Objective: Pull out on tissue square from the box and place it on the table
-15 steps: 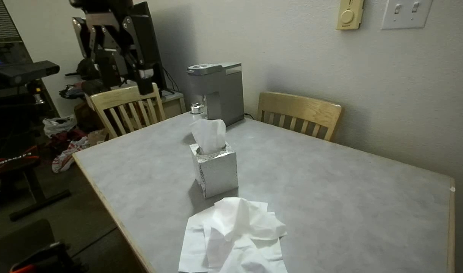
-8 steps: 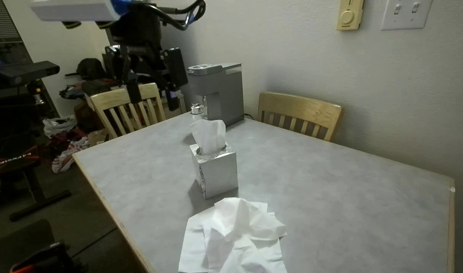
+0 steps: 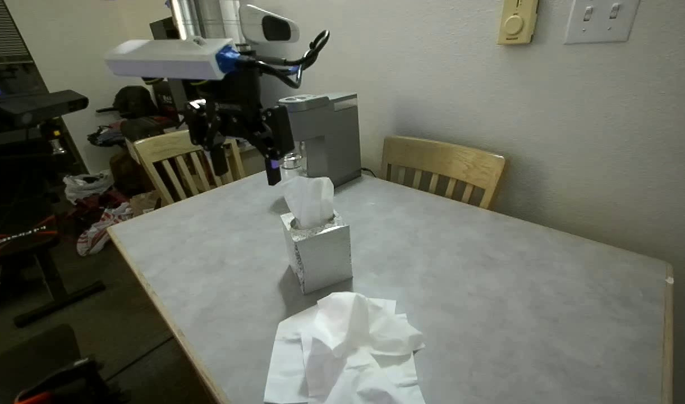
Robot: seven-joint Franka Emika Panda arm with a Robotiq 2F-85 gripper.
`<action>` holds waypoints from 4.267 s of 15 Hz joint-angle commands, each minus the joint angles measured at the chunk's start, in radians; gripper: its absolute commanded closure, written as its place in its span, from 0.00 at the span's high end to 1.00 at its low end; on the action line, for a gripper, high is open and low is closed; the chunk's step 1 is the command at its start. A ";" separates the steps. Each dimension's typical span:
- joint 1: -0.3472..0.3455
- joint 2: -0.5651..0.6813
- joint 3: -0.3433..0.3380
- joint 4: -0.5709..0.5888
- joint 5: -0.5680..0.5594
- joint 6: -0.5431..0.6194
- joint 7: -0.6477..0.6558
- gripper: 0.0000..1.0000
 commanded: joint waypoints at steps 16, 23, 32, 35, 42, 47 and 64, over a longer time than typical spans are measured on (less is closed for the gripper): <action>-0.022 0.340 0.114 0.287 -0.027 0.070 0.475 1.00; -0.011 0.439 0.107 0.391 -0.086 0.001 0.647 1.00; -0.006 0.480 0.108 0.422 -0.127 -0.045 0.716 1.00; -0.009 0.483 0.108 0.431 -0.126 -0.061 0.704 1.00; -0.015 0.490 0.109 0.464 -0.123 -0.105 0.672 0.48; -0.018 0.496 0.111 0.482 -0.117 -0.124 0.654 0.14; -0.035 0.496 0.127 0.479 -0.095 -0.051 0.430 0.00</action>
